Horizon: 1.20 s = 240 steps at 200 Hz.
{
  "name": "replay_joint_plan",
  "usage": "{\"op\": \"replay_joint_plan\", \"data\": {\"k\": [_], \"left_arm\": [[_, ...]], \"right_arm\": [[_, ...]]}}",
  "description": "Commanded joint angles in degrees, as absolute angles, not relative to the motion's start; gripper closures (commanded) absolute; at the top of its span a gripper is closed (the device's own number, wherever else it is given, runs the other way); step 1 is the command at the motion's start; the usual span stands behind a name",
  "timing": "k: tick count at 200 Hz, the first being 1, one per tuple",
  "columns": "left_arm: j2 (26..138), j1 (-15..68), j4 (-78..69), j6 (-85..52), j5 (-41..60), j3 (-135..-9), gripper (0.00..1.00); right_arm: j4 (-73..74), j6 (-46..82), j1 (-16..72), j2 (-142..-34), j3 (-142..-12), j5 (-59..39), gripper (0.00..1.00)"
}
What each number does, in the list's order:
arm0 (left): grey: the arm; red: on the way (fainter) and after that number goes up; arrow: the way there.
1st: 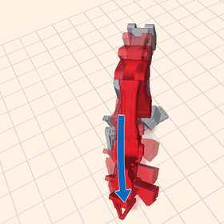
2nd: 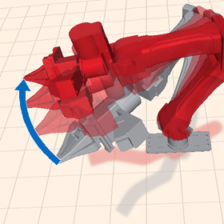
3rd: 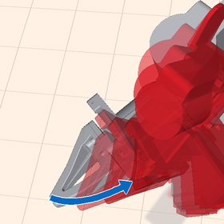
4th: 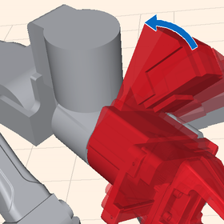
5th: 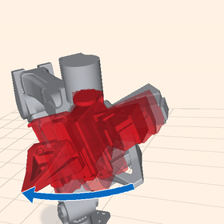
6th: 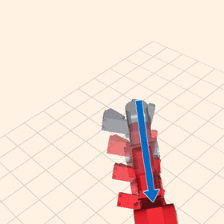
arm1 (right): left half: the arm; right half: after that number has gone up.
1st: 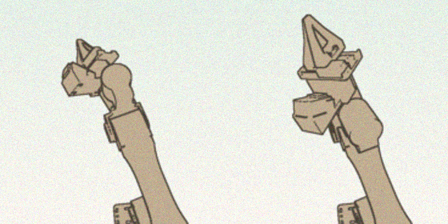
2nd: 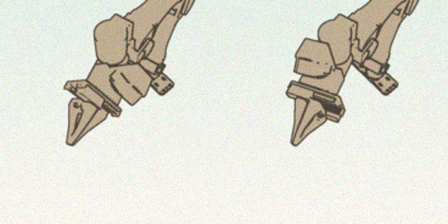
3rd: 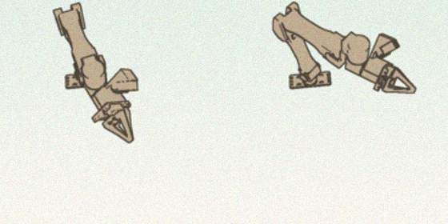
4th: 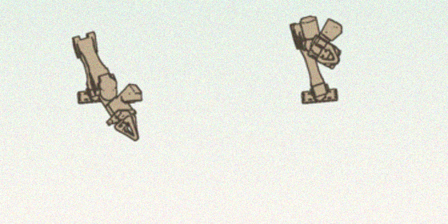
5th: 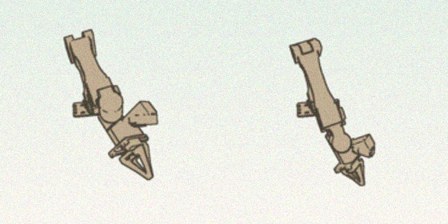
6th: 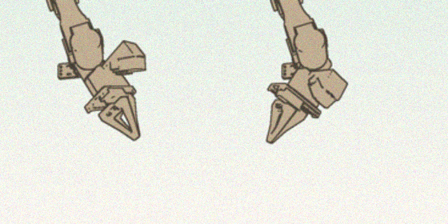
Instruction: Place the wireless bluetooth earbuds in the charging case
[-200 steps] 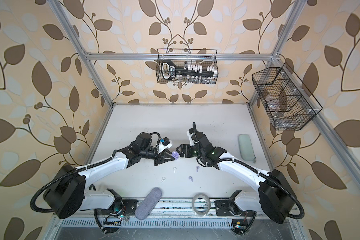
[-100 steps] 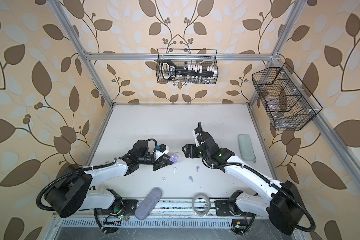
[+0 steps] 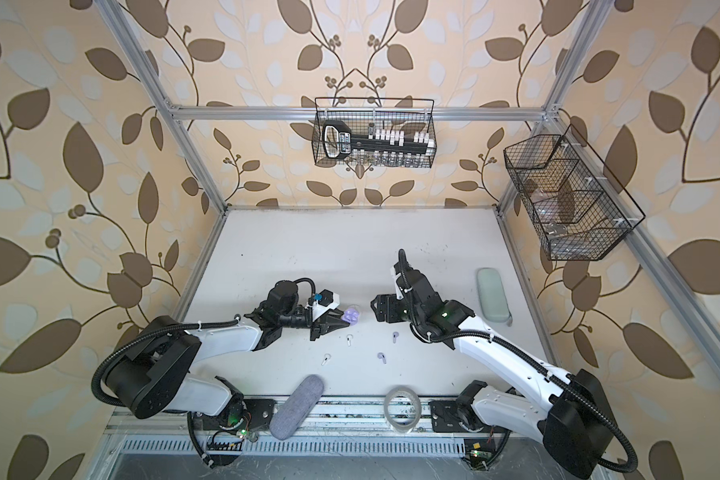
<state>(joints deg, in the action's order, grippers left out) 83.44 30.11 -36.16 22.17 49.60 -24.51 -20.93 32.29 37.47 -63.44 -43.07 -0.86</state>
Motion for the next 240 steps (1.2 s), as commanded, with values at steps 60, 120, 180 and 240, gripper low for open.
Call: {"op": "replay_joint_plan", "data": {"k": [60,120,180,240], "left_arm": [[88.5,28.7,-45.9,25.4,53.1,-24.1,1.00],[90.5,28.8,-51.8,26.7,53.3,-21.6,1.00],[94.3,28.9,-69.2,26.2,50.5,-16.0,1.00],[100.0,28.8,-81.2,22.5,50.4,-15.0,1.00]], "right_arm": [[-26.1,33.1,39.6,-62.9,-37.3,1.1,0.17],[-28.3,34.2,41.3,-68.4,-36.3,4.5,0.30],[-28.5,35.1,41.8,-72.6,-37.9,5.9,0.38],[-27.7,35.8,42.8,-75.4,-39.4,5.9,0.42]]}}
